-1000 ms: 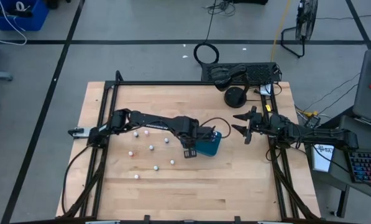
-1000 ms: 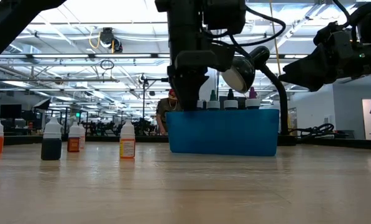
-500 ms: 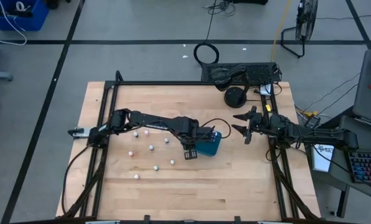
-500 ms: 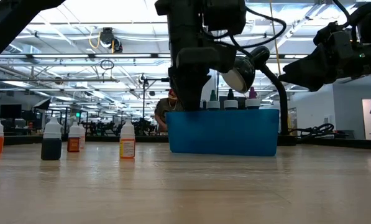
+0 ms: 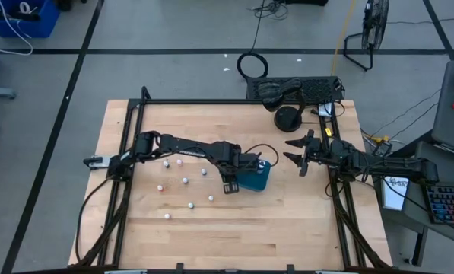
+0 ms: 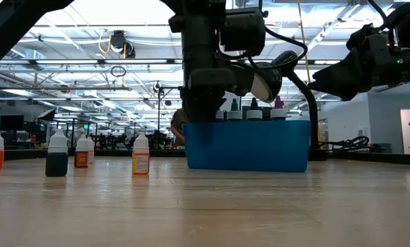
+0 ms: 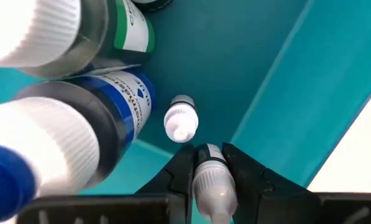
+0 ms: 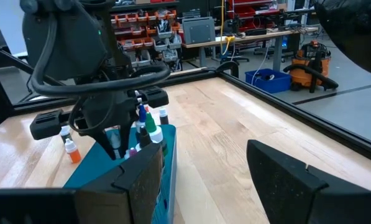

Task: Pick & Place food coloring
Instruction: Put the small blue food coloring bottle into the blue container, then put the small purple food coloring bottle into the blue container

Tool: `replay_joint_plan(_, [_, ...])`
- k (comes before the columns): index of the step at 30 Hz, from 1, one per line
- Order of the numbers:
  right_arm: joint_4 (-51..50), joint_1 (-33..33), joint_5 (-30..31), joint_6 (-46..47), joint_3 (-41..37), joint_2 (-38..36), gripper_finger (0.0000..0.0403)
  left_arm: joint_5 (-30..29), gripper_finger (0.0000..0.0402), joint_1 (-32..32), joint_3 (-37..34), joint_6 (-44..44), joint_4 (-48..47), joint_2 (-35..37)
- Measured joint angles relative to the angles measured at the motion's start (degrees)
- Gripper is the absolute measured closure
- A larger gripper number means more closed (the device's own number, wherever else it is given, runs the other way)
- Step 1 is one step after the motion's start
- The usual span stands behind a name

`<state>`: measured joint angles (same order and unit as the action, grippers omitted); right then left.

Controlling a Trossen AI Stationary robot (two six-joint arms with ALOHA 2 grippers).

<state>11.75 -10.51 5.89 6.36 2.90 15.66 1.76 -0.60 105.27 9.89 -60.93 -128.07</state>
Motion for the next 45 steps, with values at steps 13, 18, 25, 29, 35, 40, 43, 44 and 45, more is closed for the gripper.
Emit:
replay_joint_plan(13, [0.0,0.0,0.0,0.0,0.0,0.0,0.0179,0.2,0.0230,-0.2,-0.1,-0.2,0.1,-0.1])
replay_joint_plan(18, [0.0,0.0,0.0,0.0,0.0,0.0,0.0179,-0.2,0.0215,-0.2,-0.1,0.4,-0.1,0.0])
replay_joint_plan(25, [0.0,0.0,0.0,0.0,0.0,0.0,0.0179,0.5,0.0227,-0.3,-0.3,1.2,-0.6,4.2])
replay_joint_plan(29, [0.0,0.0,0.0,0.0,0.0,0.0,0.0179,-0.5,0.0234,-0.3,-0.2,1.5,0.2,8.7])
replay_joint_plan(35, [0.0,0.0,0.0,0.0,0.0,0.0,0.0179,-9.3,0.0238,-0.7,-0.1,6.1,-5.5,14.7])
replay_joint_plan(40, [0.0,0.0,0.0,0.0,0.0,0.0,0.0179,-14.9,0.0218,-0.5,-0.2,13.6,-19.5,15.7])
replay_joint_plan(43, [0.1,0.0,0.0,0.0,0.0,0.0,0.0179,-18.2,0.0198,-0.5,-0.6,14.7,-21.0,15.8])
replay_joint_plan(44, [0.1,0.0,0.0,0.0,0.0,0.0,0.0179,-18.3,0.0190,-0.3,-1.1,14.3,-20.0,15.8])
replay_joint_plan(45, [0.0,0.0,0.0,0.0,0.0,0.0,0.0179,-18.2,0.0182,-0.1,-1.9,13.6,-18.8,15.8])
